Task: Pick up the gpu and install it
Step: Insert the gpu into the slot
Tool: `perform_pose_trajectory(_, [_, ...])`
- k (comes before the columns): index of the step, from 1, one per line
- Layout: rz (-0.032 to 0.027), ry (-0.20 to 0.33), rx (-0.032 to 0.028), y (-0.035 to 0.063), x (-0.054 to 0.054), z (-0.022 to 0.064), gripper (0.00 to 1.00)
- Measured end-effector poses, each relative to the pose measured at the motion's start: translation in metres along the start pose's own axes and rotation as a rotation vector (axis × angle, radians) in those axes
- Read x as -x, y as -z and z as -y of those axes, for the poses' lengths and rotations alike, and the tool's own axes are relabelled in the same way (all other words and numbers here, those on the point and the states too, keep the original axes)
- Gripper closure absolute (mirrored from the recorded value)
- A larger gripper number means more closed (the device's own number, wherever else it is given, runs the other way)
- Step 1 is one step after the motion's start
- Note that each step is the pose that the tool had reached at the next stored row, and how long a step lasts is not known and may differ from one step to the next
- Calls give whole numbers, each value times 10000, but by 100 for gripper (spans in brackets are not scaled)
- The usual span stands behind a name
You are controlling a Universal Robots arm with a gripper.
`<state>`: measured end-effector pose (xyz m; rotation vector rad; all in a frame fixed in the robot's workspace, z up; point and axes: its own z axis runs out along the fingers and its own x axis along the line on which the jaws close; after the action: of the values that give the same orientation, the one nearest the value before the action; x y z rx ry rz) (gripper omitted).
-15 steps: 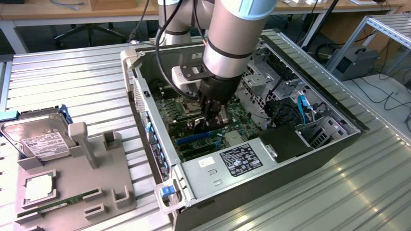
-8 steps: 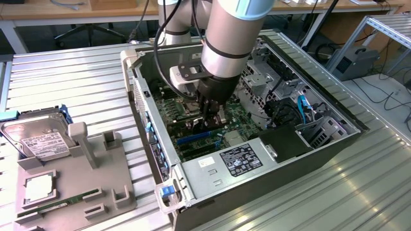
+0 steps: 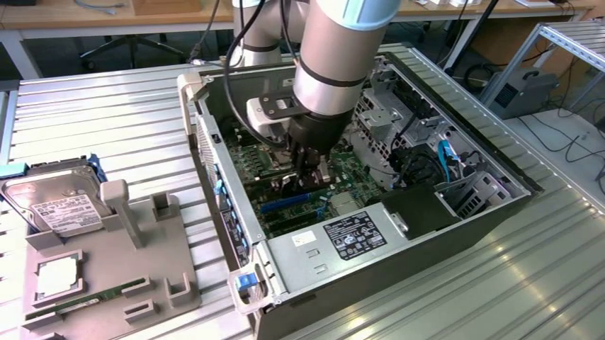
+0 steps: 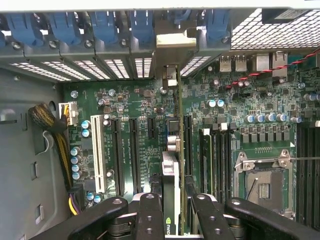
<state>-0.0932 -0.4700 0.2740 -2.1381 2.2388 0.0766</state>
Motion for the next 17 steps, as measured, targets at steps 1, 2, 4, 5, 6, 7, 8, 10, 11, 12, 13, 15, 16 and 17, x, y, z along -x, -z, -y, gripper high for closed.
perform_pose_trajectory(1, [-1, -7, 0, -3, -1, -4, 73])
perform_pose_trajectory(2, [0, -26, -2, -13, -1, -9, 73])
perform_pose_trajectory(4, [1, -50, -4, -33, -3, -15, 73])
perform_pose_trajectory(5, [0, -56, -4, -37, -4, -15, 73])
perform_pose_trajectory(6, [-1, -64, -4, -42, -4, -17, 73])
perform_pose_trajectory(7, [-1, -71, -4, -47, -4, -19, 73])
perform_pose_trajectory(8, [-1, -72, -4, -47, -4, -19, 73])
perform_pose_trajectory(10, [0, -73, -4, -48, -4, -19, 73])
perform_pose_trajectory(11, [-9, -74, 7, -50, -4, -15, 73])
perform_pose_trajectory(12, [-50, -75, 26, -48, -4, -10, 73])
perform_pose_trajectory(13, [-82, -76, 41, -48, -4, -4, 73])
perform_pose_trajectory(15, [-104, -79, 64, -48, -4, 2, 73])
perform_pose_trajectory(16, [-105, -79, 65, -47, -3, 3, 73])
perform_pose_trajectory(17, [-104, -78, 65, -48, -3, 3, 73])
